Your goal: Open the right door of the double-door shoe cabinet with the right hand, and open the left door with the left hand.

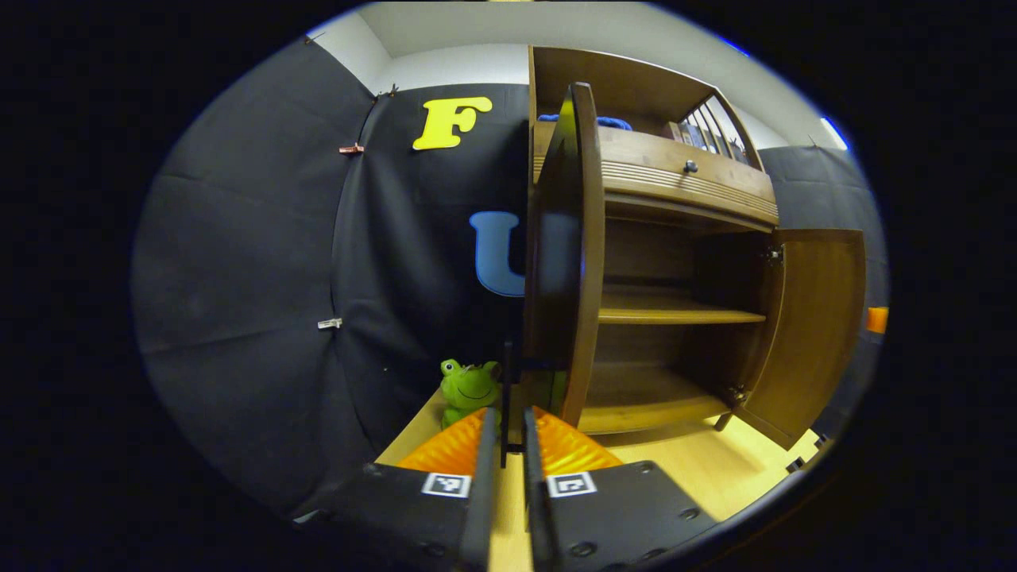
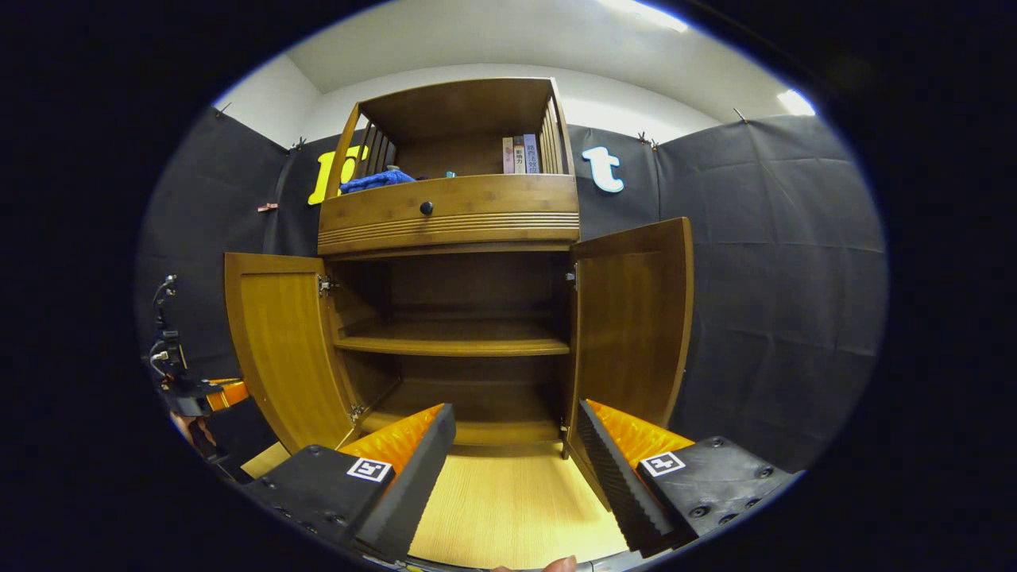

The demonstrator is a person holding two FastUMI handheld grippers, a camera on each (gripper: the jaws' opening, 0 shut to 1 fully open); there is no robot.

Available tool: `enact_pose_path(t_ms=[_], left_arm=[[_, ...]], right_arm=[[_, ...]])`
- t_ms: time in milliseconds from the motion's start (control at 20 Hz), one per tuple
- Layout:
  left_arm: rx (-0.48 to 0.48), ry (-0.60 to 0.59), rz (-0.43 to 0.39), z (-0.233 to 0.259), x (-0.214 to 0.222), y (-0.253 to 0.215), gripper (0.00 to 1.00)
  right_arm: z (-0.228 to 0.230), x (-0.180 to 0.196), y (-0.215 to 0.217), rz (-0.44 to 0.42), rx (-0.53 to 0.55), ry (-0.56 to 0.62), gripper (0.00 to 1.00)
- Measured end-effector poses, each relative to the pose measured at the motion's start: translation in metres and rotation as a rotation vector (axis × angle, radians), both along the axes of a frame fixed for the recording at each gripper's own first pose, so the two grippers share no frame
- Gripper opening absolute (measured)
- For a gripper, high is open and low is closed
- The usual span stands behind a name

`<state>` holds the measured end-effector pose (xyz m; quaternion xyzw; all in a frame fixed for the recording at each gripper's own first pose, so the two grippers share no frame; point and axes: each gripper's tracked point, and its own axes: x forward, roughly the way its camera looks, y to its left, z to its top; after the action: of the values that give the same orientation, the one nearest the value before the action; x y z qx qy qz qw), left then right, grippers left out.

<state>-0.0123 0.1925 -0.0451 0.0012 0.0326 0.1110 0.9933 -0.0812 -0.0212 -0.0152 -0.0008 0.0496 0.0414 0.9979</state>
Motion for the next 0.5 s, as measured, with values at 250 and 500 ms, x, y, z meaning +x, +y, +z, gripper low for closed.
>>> enact_pose_path(t_ms=[250,500], left_arm=[[-0.049,-0.128,0.007,0.032,-0.027,-0.009,0.85],[0.017,-0.076,-0.025,0.031,-0.037,-0.038,0.95]], right_arm=[[0.001,0.004,0.003,0.021,0.009,-0.006,0.97],[0.001,0.010,0.006,0.041,0.025,-0.010,0.97]])
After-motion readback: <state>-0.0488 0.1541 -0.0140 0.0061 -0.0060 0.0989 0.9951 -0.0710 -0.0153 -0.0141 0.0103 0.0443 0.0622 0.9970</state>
